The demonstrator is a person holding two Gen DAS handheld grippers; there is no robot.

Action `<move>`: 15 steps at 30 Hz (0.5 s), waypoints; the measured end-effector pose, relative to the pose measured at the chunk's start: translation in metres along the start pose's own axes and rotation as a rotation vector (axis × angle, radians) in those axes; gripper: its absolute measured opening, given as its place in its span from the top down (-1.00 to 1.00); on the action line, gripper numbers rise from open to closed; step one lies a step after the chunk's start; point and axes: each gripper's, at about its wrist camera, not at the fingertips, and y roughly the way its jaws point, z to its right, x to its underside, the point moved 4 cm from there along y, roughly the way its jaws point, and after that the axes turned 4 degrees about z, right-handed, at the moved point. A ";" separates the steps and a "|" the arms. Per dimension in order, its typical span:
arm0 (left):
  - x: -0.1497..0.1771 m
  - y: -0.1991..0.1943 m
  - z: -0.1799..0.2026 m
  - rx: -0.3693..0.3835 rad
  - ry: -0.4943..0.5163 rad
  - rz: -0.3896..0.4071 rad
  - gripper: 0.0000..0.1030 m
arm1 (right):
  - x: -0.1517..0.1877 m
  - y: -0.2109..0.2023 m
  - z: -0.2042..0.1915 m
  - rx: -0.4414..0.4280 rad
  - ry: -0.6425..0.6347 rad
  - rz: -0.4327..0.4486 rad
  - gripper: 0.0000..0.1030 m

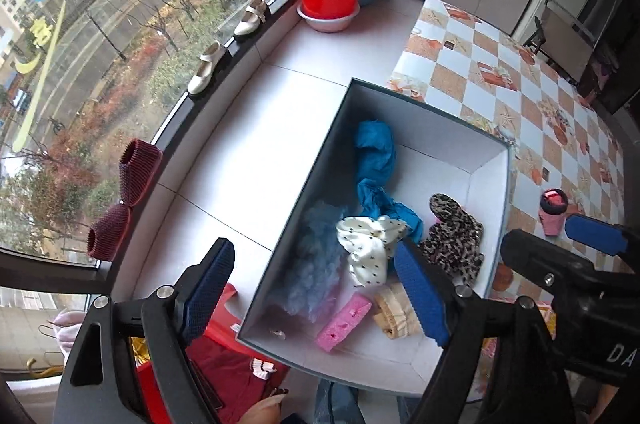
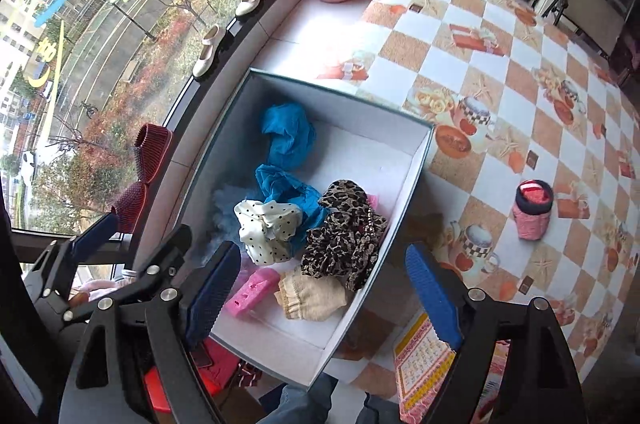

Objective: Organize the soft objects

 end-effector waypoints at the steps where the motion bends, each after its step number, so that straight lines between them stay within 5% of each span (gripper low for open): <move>1: -0.001 -0.004 -0.002 0.016 -0.006 -0.017 -0.64 | 0.000 -0.007 -0.001 -0.003 -0.005 0.010 -1.00; 4: 0.003 -0.007 -0.002 0.143 -0.008 -0.112 -0.64 | 0.005 -0.025 -0.006 -0.005 -0.035 0.014 -1.00; 15: 0.027 -0.055 -0.002 0.148 0.060 -0.175 -0.65 | 0.031 -0.052 -0.010 0.052 -0.064 -0.064 -1.00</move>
